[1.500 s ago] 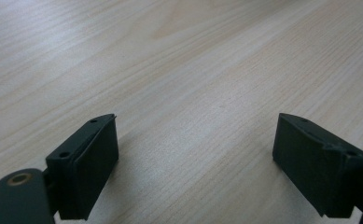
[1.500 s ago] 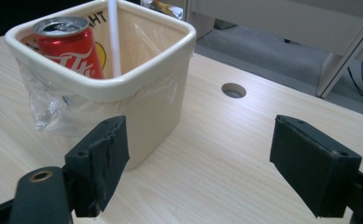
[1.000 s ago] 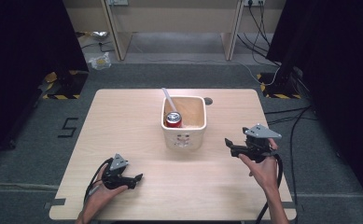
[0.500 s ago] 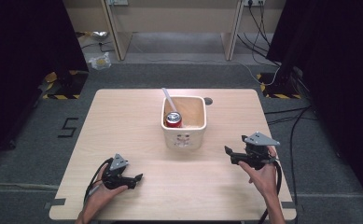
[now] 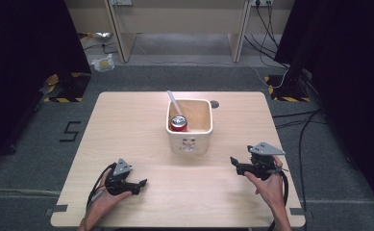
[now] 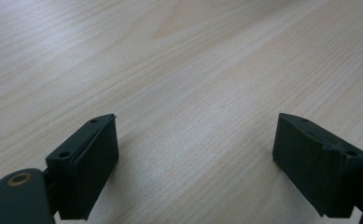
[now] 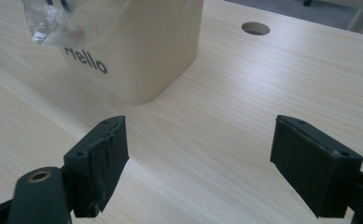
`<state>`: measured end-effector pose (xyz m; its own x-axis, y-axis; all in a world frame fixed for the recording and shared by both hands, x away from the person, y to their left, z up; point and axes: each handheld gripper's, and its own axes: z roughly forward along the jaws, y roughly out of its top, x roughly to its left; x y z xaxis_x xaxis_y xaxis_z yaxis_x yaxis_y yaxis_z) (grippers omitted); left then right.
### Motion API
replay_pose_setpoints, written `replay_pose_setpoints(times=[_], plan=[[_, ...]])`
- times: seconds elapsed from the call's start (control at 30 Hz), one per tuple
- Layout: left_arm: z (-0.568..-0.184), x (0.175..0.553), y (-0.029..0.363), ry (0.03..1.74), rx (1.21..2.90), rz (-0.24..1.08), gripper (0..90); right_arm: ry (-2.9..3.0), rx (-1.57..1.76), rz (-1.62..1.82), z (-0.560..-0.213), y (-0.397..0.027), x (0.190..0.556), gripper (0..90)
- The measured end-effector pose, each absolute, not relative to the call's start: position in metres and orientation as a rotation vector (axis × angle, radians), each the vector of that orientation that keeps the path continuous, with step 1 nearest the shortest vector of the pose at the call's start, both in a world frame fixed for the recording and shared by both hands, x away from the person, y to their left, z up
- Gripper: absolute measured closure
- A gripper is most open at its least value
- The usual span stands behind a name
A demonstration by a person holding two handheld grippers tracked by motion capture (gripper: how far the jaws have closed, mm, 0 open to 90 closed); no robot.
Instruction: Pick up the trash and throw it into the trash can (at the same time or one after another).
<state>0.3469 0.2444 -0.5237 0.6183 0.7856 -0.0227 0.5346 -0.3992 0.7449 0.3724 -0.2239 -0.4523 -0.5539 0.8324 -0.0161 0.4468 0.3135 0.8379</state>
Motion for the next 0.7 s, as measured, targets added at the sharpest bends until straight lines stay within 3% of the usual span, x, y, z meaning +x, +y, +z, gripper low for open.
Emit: replay_pose_setpoints(times=[0.7], plan=[[-0.524,0.347,0.244,1.034,2.101,0.434,13.5,2.207,1.164,1.087,-0.485,-0.222,0.351,18.4]])
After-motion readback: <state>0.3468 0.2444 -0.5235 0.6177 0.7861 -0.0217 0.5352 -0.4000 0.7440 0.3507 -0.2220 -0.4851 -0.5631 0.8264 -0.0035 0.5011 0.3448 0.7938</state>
